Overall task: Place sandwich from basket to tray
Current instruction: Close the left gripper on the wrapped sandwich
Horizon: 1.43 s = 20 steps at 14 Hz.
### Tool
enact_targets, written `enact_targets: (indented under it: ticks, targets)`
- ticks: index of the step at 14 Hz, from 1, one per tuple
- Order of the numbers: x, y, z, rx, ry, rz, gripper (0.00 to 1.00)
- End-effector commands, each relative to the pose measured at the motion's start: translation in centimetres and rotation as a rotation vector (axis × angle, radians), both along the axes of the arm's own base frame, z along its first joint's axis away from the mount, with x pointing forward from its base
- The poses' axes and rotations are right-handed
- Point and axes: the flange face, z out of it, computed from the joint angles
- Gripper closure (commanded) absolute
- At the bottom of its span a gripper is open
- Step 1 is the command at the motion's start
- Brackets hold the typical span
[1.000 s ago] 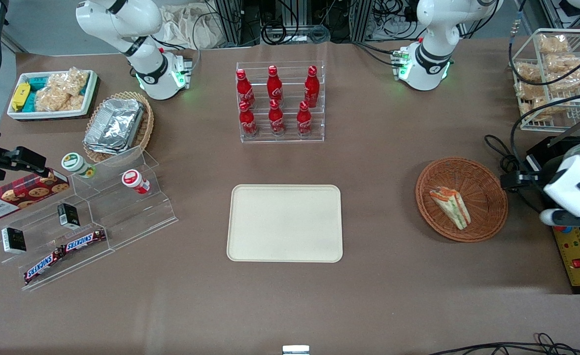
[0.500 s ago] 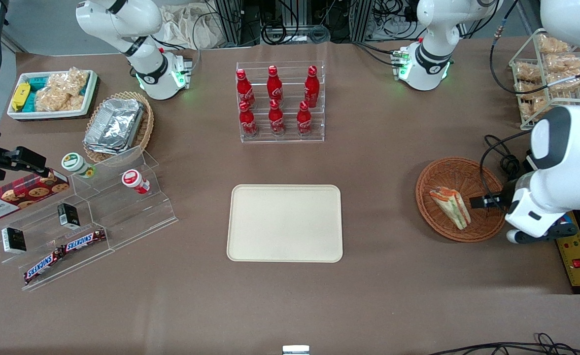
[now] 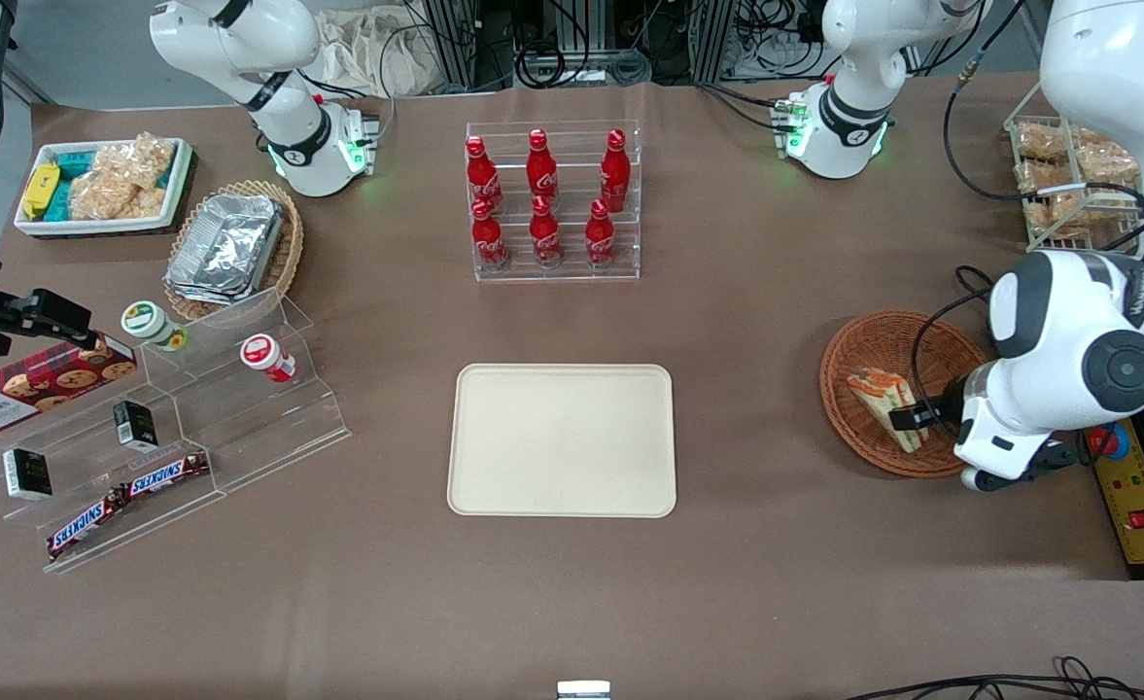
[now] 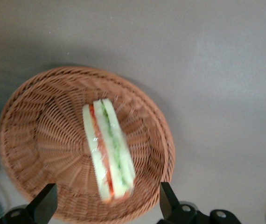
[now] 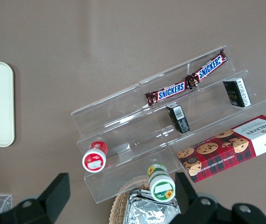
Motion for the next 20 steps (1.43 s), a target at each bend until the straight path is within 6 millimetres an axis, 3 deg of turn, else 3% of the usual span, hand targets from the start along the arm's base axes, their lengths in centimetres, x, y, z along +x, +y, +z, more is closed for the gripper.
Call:
enact_targets:
  ticks: [1, 6, 8, 11, 12, 16, 17, 18, 19, 20]
  targets:
    - [-1.7, 0.6, -3.3, -0.001, -0.056, 0.088, 0.02]
    - [-2.8, 0.8, -7.1, -0.015, -0.072, 0.105, 0.02]
    - [-3.6, 2.0, -8.8, 0.013, -0.06, 0.097, 0.02]
    - [-4.1, 2.1, -9.9, 0.035, -0.044, 0.069, 0.06]
    - [-4.1, 2.1, -9.8, 0.035, -0.046, 0.069, 0.15]
    - [-4.1, 2.2, -9.6, 0.038, -0.041, 0.07, 0.65]
    - [-4.1, 2.2, -9.2, 0.041, -0.038, 0.07, 0.7]
    - [-4.1, 2.2, -8.2, 0.049, -0.031, 0.068, 0.79]
    - [-4.2, 2.2, -6.6, 0.064, -0.01, 0.067, 0.93]
    - [-4.0, 2.1, -4.3, 0.081, 0.013, 0.062, 1.0]
